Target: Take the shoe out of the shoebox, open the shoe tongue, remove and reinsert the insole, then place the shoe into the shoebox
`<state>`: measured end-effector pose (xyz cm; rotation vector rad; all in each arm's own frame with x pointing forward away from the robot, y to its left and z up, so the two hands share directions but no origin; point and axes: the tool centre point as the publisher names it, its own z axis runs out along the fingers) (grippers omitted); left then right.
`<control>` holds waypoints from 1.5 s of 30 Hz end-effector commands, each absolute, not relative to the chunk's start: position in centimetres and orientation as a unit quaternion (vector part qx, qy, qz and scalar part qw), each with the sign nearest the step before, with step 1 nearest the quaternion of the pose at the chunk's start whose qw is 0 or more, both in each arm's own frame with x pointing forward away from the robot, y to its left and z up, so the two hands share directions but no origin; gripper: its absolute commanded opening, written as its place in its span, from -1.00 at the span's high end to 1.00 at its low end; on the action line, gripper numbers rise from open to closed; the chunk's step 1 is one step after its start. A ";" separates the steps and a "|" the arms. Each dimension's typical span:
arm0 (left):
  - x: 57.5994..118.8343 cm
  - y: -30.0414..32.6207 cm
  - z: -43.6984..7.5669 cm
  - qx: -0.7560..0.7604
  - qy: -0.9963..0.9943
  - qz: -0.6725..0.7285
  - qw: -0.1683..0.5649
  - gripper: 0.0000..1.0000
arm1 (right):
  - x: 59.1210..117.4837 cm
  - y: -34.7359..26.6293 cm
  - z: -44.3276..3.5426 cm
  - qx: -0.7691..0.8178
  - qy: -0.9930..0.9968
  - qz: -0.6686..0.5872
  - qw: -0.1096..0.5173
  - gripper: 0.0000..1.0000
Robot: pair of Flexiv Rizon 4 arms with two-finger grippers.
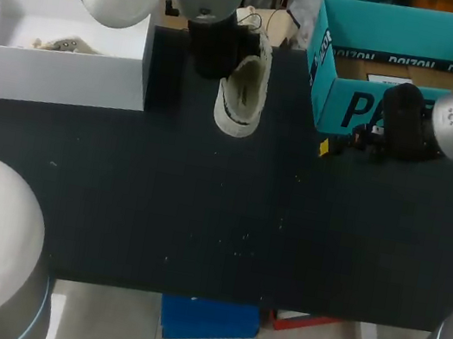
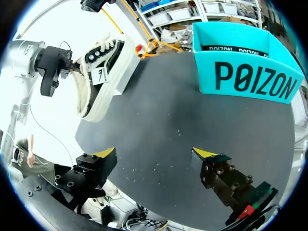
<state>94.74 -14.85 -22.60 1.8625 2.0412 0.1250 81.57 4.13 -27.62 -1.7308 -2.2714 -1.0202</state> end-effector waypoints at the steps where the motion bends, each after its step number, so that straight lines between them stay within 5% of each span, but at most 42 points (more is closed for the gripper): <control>1: 95.9 -14.3 -22.0 0.636 0.749 0.035 0.182 1.00 | 81.7 4.3 -27.6 -0.571 -0.748 -0.334 0.054 -1.00; 15: 102.1 -5.7 -17.1 0.300 0.939 -0.009 0.168 1.00 | 81.7 4.3 -27.6 -0.571 -0.748 -0.334 0.054 -1.00; 28: 106.5 7.0 -20.3 0.040 0.986 -0.014 0.163 1.00 | 81.7 4.3 -27.6 -0.571 -0.748 -0.334 0.054 -1.00; 45: 109.8 22.1 -24.1 -0.106 0.981 0.030 0.158 1.00 | 81.7 4.3 -27.6 -0.571 -0.748 -0.334 0.054 -1.00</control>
